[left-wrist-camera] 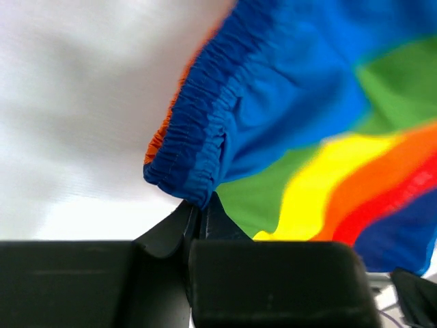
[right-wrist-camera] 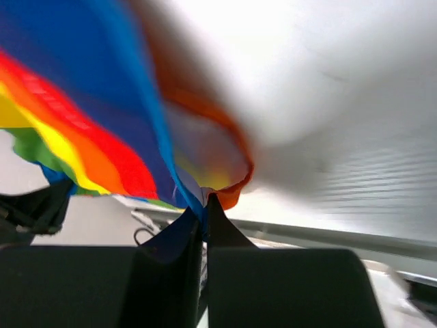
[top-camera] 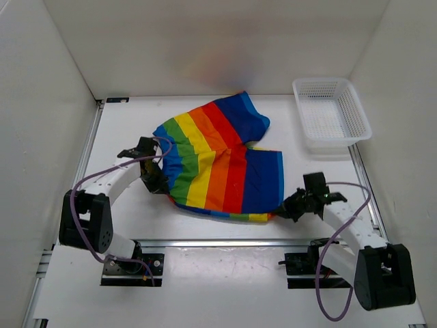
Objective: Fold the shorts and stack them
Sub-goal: Flatten the shorts out
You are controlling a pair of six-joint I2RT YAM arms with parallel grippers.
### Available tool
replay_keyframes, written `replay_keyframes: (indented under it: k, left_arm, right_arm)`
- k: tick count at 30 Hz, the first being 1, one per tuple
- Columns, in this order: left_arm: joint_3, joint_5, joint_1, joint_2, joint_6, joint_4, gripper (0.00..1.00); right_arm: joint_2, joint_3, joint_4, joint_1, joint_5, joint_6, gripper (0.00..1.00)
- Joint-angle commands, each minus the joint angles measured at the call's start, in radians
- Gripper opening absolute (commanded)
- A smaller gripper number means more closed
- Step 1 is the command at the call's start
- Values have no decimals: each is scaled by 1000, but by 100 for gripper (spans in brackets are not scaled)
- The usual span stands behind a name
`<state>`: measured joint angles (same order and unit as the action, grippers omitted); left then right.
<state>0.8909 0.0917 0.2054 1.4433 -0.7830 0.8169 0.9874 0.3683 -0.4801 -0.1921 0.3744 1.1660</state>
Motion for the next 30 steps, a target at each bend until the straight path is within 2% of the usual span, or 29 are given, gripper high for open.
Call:
replay_keyframes:
  k: [1,2,4,5,7,8,9,11,12,14,15,16,17,18,19,21,22,23,24,25,26,27,28,30]
  left_arm:
    - [159,-7,5,-3,16,23,10]
    - [292,-16,5,40,25,50,10]
    - [458,-41,-4,90,42,140,10]
    - [653,-52,-4,118,56,180,10]
    - [869,-82,-14,204,71,267,10]
    - [1057,-93,-14,227,85,345,10]
    - [1132,-107,-14,253,97,376,10]
    - [1207,-119,-14,253,97,412,10]
    - [1173,-119,-14,209,97,400,10]
    - [1046,-110,-14,142,97,352,10]
    - [863,-110,-14,62,97,293,10]
    - [758,-101,-14,21,97,263,10]
    - [652,-101,-14,-22,82,236,10]
    - [438,-90,-3,-62,71,207,10]
    - [337,-61,-3,-127,47,150,13]
    - [179,-26,-3,-156,27,117,31]
    - [80,-8,-3,-156,16,117,38]
    - [47,5,-3,-156,16,107,66]
    - [22,5,-3,-165,16,107,69]
    - [-7,5,8,-176,4,107,76]
    - [-7,-6,8,-204,4,107,80]
    - [-7,-15,8,-218,-5,107,80]
    - [-7,-15,8,-228,-5,107,80]
    - [-7,-15,8,-241,-19,116,80]
  right_arm:
    - [78,278,31,67,-107,-93,0]
    - [114,361,31,89,-108,-150,0]
    - [236,550,11,135,-108,-204,0]
    - [272,749,-26,144,-108,-224,0]
    - [342,933,-60,154,-141,-282,0]
    - [352,1005,-92,154,-161,-302,0]
    - [352,1115,-115,154,-176,-324,0]
    - [352,1147,-147,143,-206,-380,0]
    - [300,1129,-138,132,-227,-396,0]
    - [202,972,-118,123,-227,-417,0]
    - [166,901,-109,123,-227,-417,0]
    - [130,826,-109,111,-227,-417,0]
    - [50,670,-109,99,-239,-417,0]
    - [9,587,-109,99,-239,-417,0]
    - [-28,510,-121,99,-239,-417,0]
    - [-113,331,-158,99,-239,-417,0]
    - [-133,293,-167,99,-230,-417,0]
    - [-171,262,-167,99,-230,-417,0]
    - [-187,241,-167,99,-220,-417,2]
    - [-187,225,-167,99,-219,-417,8]
    - [-187,225,-167,99,-201,-446,16]
    - [-187,225,-182,99,-192,-457,42]
    - [-167,234,-214,99,-192,-469,57]
    - [-133,267,-253,99,-218,-479,77]
